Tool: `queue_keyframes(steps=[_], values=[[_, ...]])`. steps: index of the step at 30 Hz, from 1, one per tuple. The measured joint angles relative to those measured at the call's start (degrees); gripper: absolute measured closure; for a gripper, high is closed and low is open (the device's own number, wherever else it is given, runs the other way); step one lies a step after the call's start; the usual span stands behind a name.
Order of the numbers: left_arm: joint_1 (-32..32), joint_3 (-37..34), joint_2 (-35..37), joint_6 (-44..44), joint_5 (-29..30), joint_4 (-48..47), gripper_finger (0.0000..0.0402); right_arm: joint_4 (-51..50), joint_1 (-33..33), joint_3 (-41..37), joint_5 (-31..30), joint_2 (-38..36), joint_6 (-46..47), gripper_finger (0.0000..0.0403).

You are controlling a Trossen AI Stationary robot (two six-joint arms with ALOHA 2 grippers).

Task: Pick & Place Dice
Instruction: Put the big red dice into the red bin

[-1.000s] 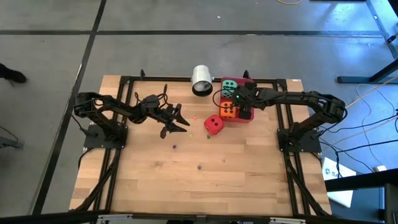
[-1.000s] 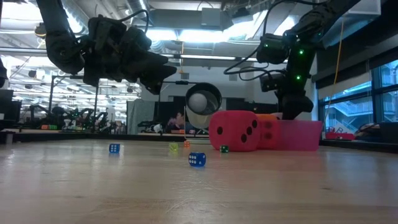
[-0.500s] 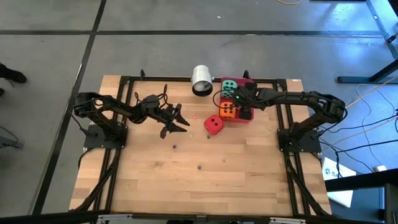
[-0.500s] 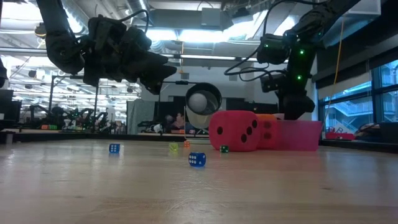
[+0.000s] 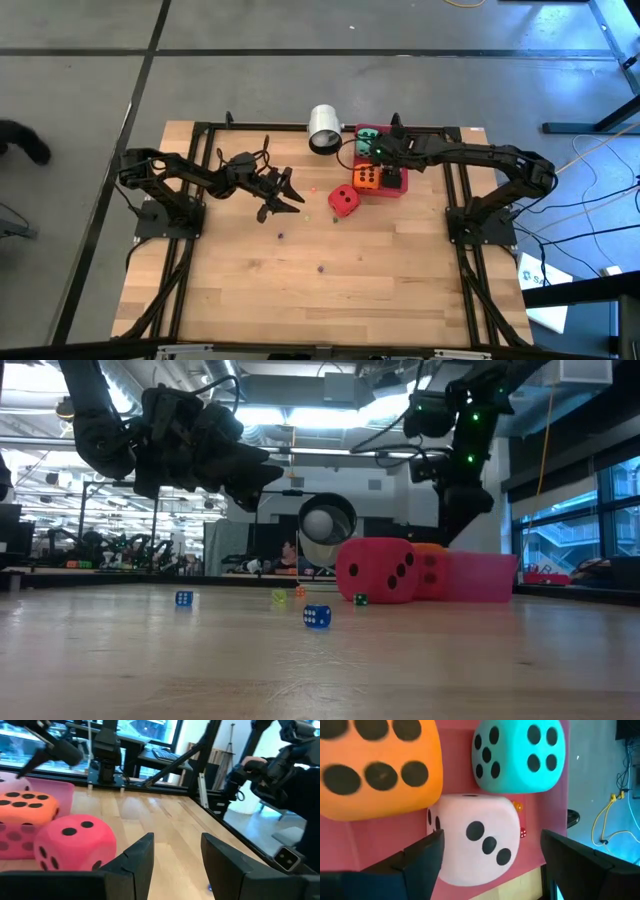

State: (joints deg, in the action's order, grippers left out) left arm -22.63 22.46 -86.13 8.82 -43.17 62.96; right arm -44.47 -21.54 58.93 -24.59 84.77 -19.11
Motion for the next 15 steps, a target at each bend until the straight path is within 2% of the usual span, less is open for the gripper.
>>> queue_keyframes(steps=[8, 15], values=[[-0.42, 0.00, 0.00, -0.03, -1.94, 0.01, 0.0245, -2.75, 3.17, 5.21, 1.39, -1.18, 3.19, 0.0078], [-3.57, 0.00, 0.00, 1.65, -6.68, -0.11, 0.0245, 8.14, 7.79, 4.51, 7.95, -9.91, 11.00, 0.0078]])
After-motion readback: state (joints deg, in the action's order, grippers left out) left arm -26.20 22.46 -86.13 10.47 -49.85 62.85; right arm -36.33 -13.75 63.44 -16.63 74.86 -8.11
